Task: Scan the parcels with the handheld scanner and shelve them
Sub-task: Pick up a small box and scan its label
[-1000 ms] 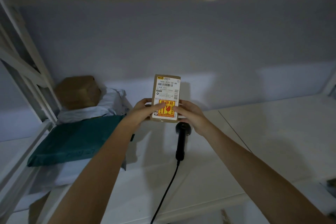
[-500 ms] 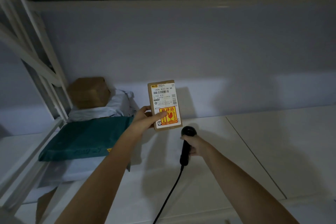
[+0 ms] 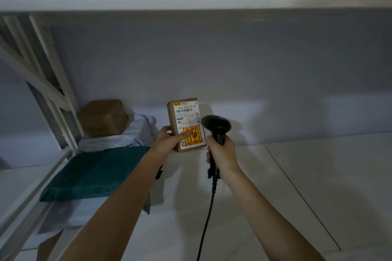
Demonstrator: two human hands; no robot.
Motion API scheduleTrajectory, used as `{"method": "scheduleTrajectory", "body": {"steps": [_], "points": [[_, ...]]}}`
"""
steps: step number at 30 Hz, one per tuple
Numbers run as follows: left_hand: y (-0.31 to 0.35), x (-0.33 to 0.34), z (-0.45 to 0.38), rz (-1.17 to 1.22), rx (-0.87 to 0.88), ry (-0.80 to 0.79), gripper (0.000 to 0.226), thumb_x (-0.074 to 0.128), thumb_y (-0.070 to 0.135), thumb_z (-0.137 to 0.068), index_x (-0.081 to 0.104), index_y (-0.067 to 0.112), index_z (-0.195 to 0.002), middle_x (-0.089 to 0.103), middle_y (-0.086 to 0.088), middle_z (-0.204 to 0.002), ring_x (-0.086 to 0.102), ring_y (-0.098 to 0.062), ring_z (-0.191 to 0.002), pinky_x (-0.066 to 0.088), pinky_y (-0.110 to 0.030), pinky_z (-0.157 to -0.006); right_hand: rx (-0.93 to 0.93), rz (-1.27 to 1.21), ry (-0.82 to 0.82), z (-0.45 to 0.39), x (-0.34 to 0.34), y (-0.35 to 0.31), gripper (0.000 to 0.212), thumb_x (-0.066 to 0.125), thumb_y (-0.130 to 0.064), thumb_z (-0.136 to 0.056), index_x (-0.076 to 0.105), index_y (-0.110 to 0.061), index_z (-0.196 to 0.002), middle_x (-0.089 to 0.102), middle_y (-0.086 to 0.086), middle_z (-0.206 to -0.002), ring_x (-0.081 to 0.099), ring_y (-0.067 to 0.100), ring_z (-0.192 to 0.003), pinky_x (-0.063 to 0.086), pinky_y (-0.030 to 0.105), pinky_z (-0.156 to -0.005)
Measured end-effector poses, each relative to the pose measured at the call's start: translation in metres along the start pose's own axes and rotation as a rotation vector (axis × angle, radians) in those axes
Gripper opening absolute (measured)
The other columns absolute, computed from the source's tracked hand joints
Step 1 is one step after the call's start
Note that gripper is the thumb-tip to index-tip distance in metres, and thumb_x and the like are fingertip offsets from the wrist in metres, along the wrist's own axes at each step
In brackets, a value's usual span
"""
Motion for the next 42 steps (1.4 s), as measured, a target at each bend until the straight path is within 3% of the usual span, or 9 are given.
{"method": "scheduleTrajectory", "body": {"steps": [5, 10, 24, 36, 42], "points": [[0.005, 0.011, -0.002, 0.015, 0.000, -0.038, 0.067, 0.077, 0.017, -0.075, 0.042, 0.009, -0.131, 0.062, -0.011, -0.122, 0.064, -0.026, -0.102, 0.052, -0.041, -0.091, -0.126, 0.129, -0.080, 0.031, 0.011, -0.041, 0.014, 0.051, -0.008, -0.090, 0.050, -0.017, -0.079, 0.046, 0.003, -0.055, 0.043, 0.012, -0.043, 0.043, 0.021, -0.044], [0.005, 0.019, 0.004, -0.006, -0.005, -0.065, 0.066, 0.074, 0.013, -0.077, 0.040, 0.008, -0.133, 0.060, -0.014, -0.122, 0.062, -0.025, -0.098, 0.052, -0.041, -0.090, -0.128, 0.153, -0.089, 0.037, 0.013, -0.048, 0.012, 0.052, -0.008, -0.088, 0.050, -0.009, -0.076, 0.043, 0.007, -0.052, 0.041, 0.010, -0.036, 0.041, 0.018, -0.040], [0.008, 0.020, 0.016, -0.025, 0.005, -0.053, 0.065, 0.073, 0.012, -0.078, 0.040, 0.007, -0.134, 0.060, -0.018, -0.122, 0.063, -0.029, -0.100, 0.051, -0.048, -0.093, -0.160, 0.171, -0.105, 0.045, 0.014, -0.047, 0.018, 0.053, -0.011, -0.087, 0.050, -0.013, -0.070, 0.043, 0.006, -0.048, 0.041, 0.010, -0.036, 0.041, 0.018, -0.040], [0.011, 0.014, 0.017, -0.030, 0.007, -0.009, 0.066, 0.077, 0.015, -0.075, 0.041, 0.008, -0.131, 0.060, -0.013, -0.125, 0.063, -0.027, -0.104, 0.053, -0.041, -0.087, -0.164, 0.125, -0.090, 0.038, 0.006, -0.039, 0.001, 0.053, -0.010, -0.089, 0.054, -0.011, -0.089, 0.046, 0.003, -0.055, 0.045, 0.011, -0.043, 0.043, 0.021, -0.044], [0.013, -0.008, 0.020, 0.019, 0.020, 0.141, 0.065, 0.077, 0.014, -0.075, 0.047, 0.006, -0.131, 0.061, -0.012, -0.127, 0.063, -0.028, -0.109, 0.053, -0.035, -0.081, 0.067, 0.183, 0.016, -0.005, -0.025, 0.028, 0.020, 0.053, -0.017, -0.091, 0.042, -0.008, -0.106, 0.048, 0.004, -0.069, 0.047, 0.013, -0.058, 0.042, 0.024, -0.047]]}}
Point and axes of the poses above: each hand's wrist, its own z-axis away from the middle knuckle, its own x-axis out of the palm, y = z × x, the point moved 10 cm from there along -z, towards the middle knuckle
